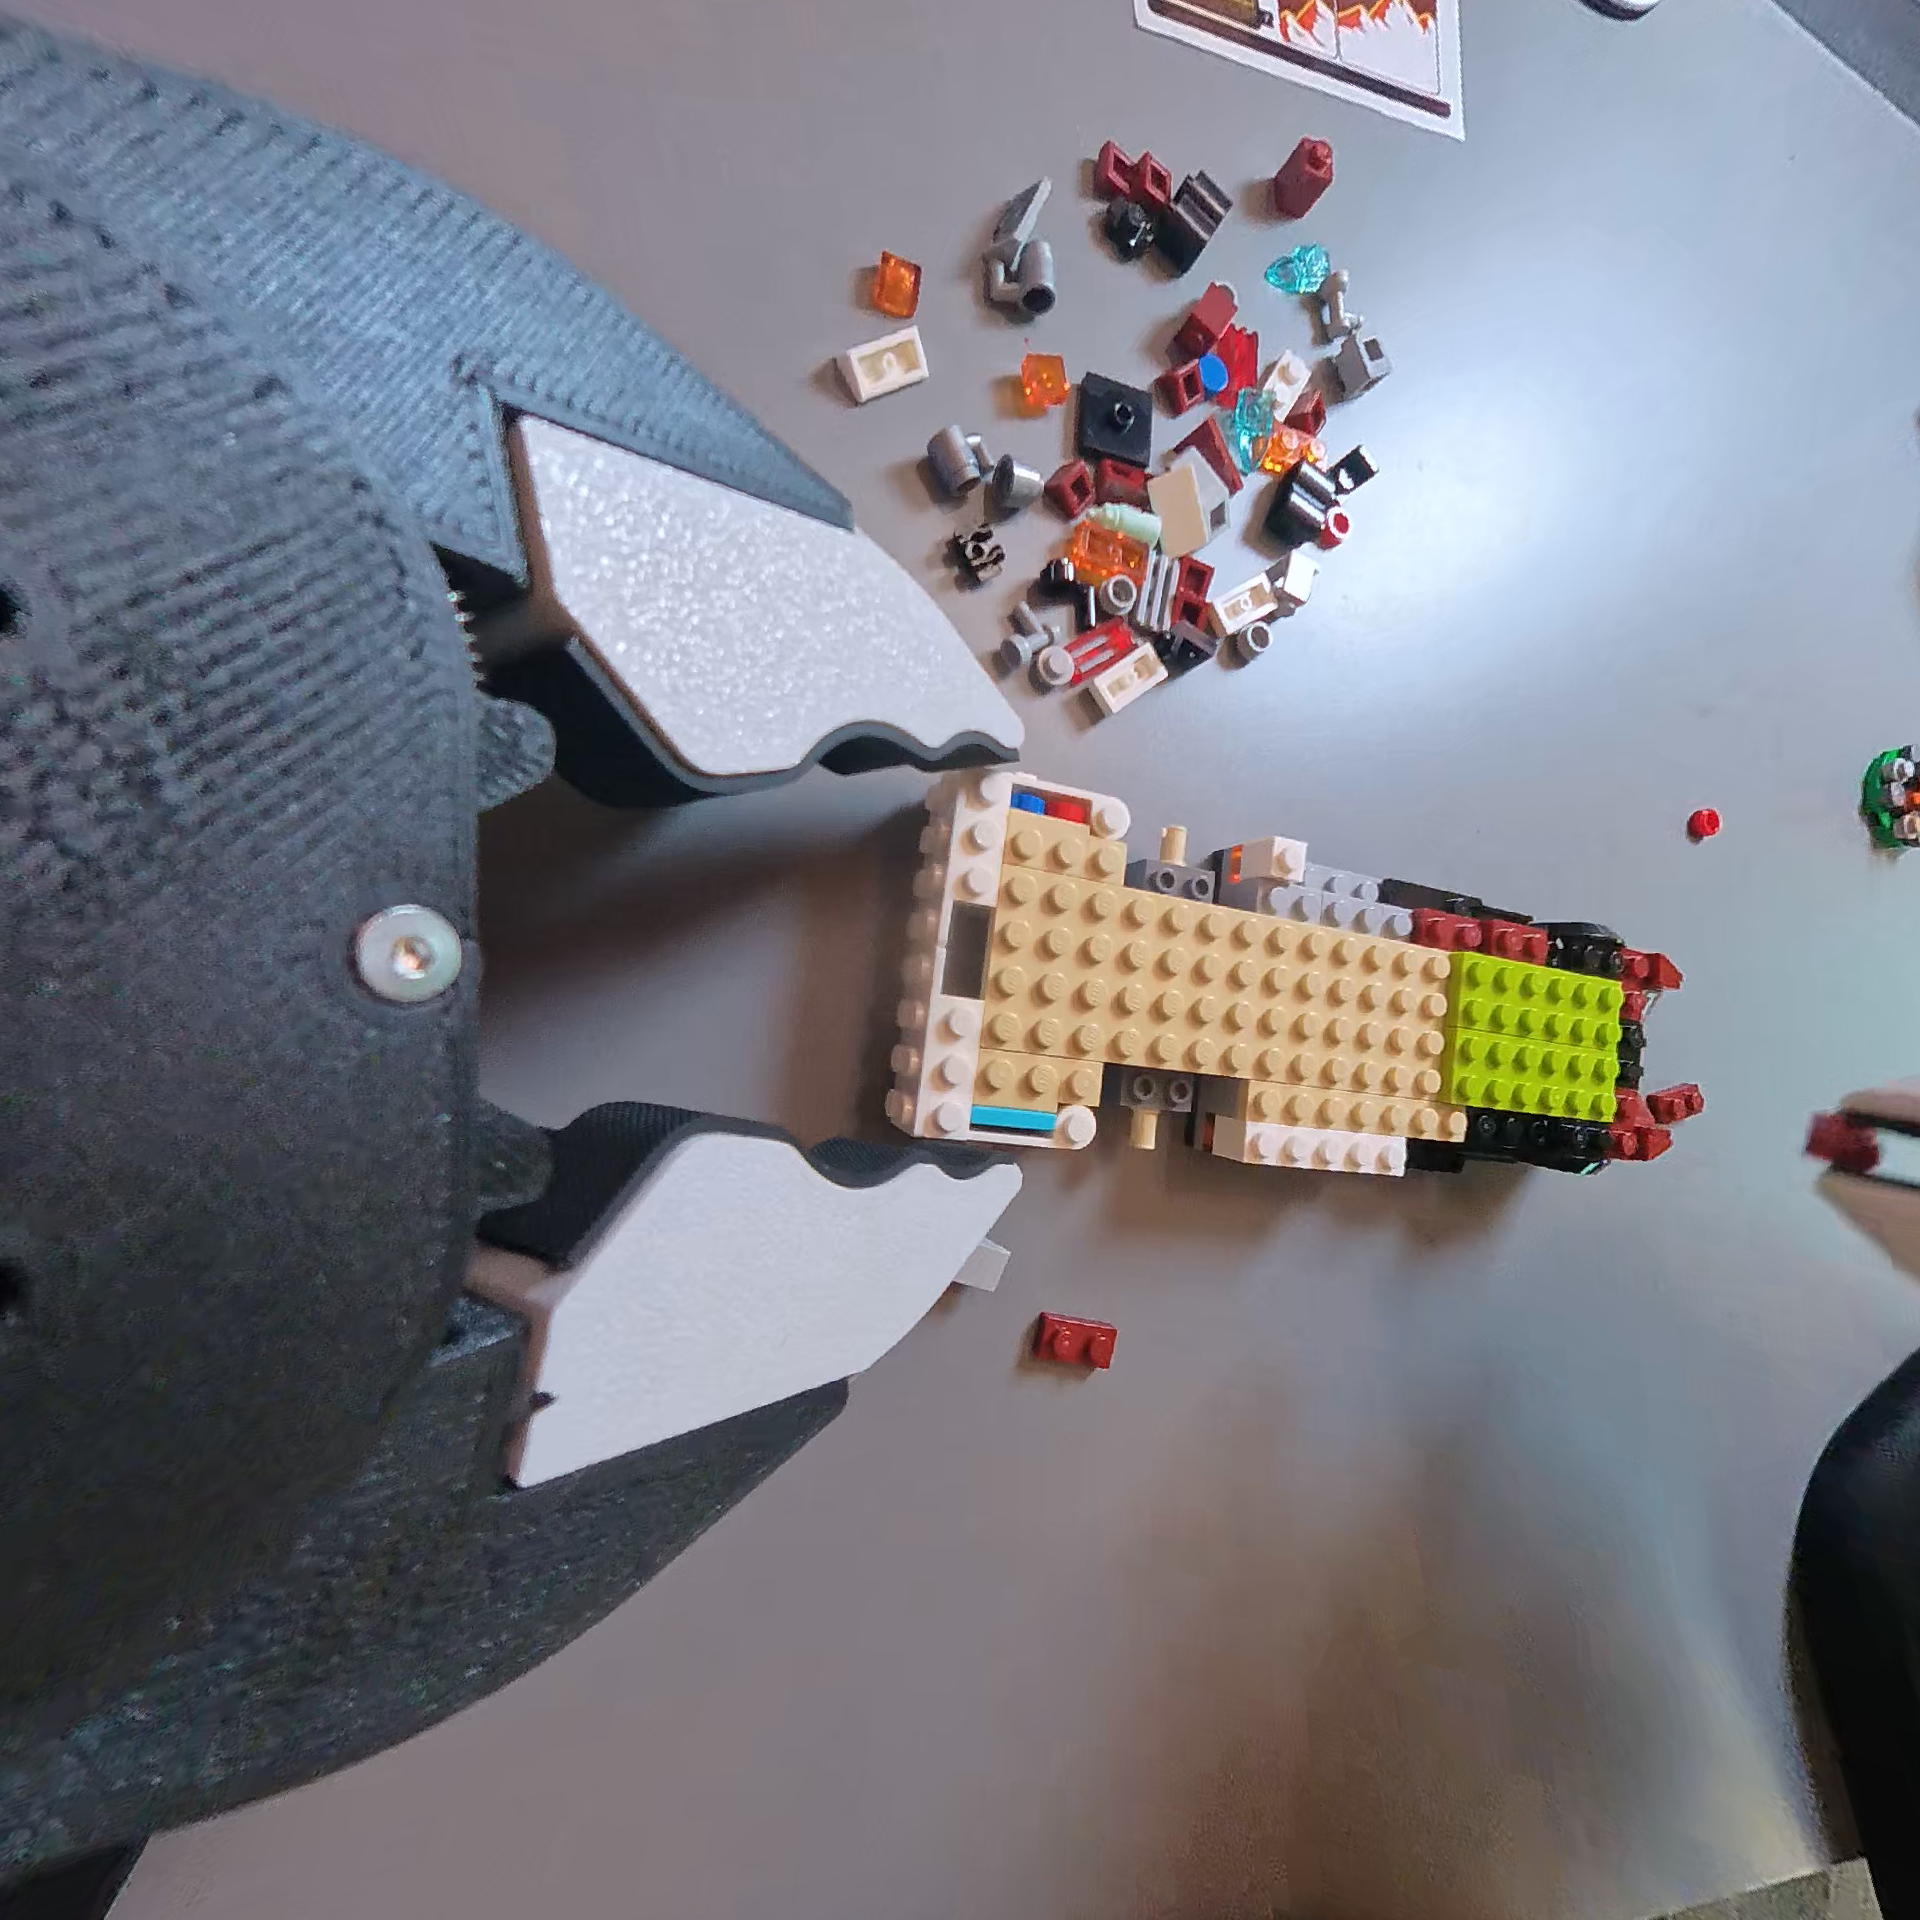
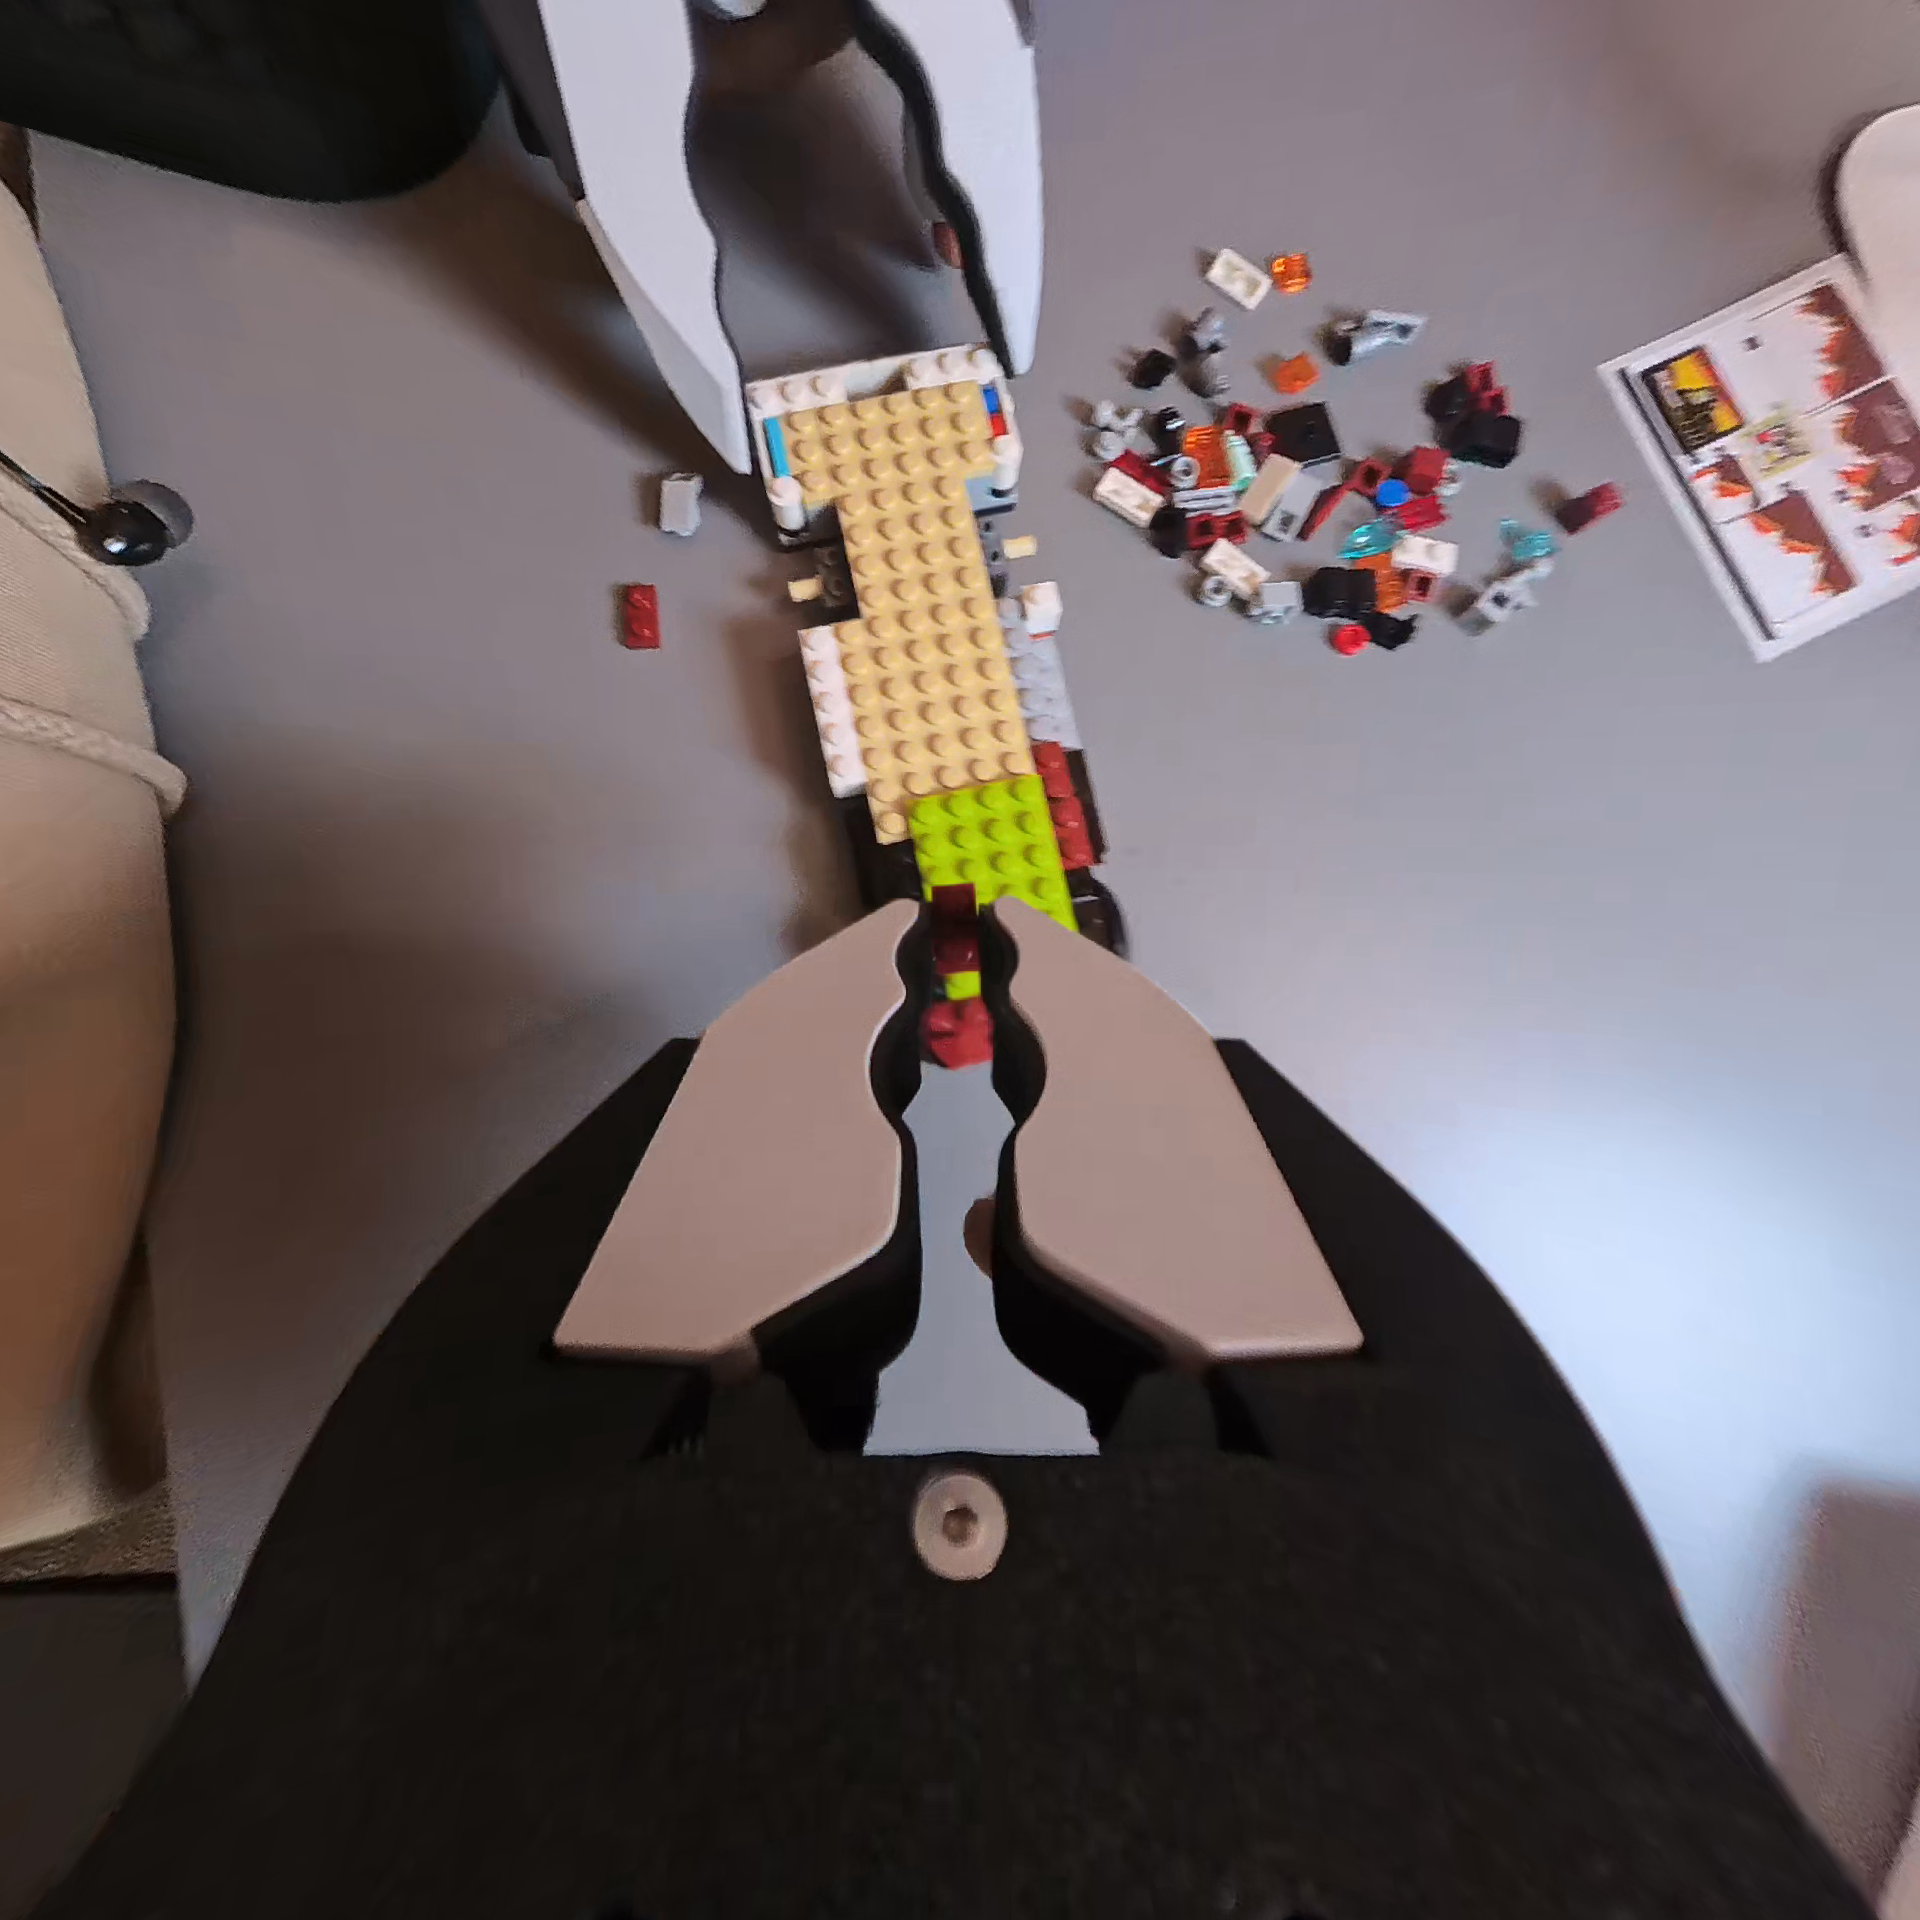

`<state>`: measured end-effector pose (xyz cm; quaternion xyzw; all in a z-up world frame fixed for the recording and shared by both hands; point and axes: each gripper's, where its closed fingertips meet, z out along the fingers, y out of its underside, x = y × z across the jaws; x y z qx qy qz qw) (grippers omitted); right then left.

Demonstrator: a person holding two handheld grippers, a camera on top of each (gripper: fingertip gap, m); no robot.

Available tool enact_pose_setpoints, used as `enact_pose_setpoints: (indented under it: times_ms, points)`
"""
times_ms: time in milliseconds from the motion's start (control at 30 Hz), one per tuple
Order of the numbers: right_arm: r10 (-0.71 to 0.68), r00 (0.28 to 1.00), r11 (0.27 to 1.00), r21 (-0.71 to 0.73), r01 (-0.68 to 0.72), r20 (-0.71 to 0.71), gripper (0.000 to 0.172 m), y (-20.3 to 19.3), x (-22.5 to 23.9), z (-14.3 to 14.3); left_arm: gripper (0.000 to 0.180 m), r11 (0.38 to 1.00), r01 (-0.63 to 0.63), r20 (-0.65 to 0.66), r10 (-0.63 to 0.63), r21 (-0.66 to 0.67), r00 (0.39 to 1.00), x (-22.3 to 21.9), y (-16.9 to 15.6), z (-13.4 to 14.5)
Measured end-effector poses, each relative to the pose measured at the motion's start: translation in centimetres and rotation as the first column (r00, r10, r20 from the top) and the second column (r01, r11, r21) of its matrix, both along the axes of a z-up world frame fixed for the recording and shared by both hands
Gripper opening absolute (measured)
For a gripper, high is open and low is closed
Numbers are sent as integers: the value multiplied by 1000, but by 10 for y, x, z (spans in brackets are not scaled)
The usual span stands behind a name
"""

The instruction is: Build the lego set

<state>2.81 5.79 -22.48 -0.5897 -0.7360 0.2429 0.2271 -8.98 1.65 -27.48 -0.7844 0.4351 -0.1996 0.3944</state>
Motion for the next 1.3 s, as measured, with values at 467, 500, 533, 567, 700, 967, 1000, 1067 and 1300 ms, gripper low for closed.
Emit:
enact_pose_setpoints:
  times_ms: [467, 500, 533, 567, 700, 967, 1000, 1067, 1300]
  points:
    - [135, 989, 990, -58, -132, 60, 8, 41, -7, -12, 69, 1000, 5, 12, -5, 5, 1000, 0, 1, 0]
    - [144, 987, 988, -64, -140, 65, 8, 39, -9, -14, 69, 1000, 5, 12, -5, 5, 1000, 0, 1, 0]
    - [154, 986, 986, -70, -149, 70, 8, 37, -12, -16, 69, 1000, 6, 12, -6, 5, 1000, 0, 1, 0]
    - [162, 984, 985, -75, -156, 79, 8, 35, -14, -19, 69, 1000, 6, 12, -6, 5, 1000, 0, 1, 0]
    - [187, 975, 980, -89, -177, 118, 8, 31, -16, -29, 69, 1000, 8, 14, -8, 5, 1000, 0, 1, 1]
    - [199, 969, 976, -115, -184, 143, 8, 26, -18, -39, 69, 1000, 14, 14, -14, 6, 1000, 0, 0, 0]
    - [200, 970, 976, -115, -184, 142, 8, 25, -19, -39, 69, 1000, 14, 14, -14, 5, 1000, 0, 0, 0]
    - [201, 970, 976, -115, -186, 140, 8, 24, -20, -39, 69, 1000, 14, 13, -14, 6, 1000, 0, 0, 0]
    - [202, 973, 973, -136, -186, 114, 8, 9, -12, -26, 69, 1000, 12, 12, -12, 6, 1000, 0, 0, 0]
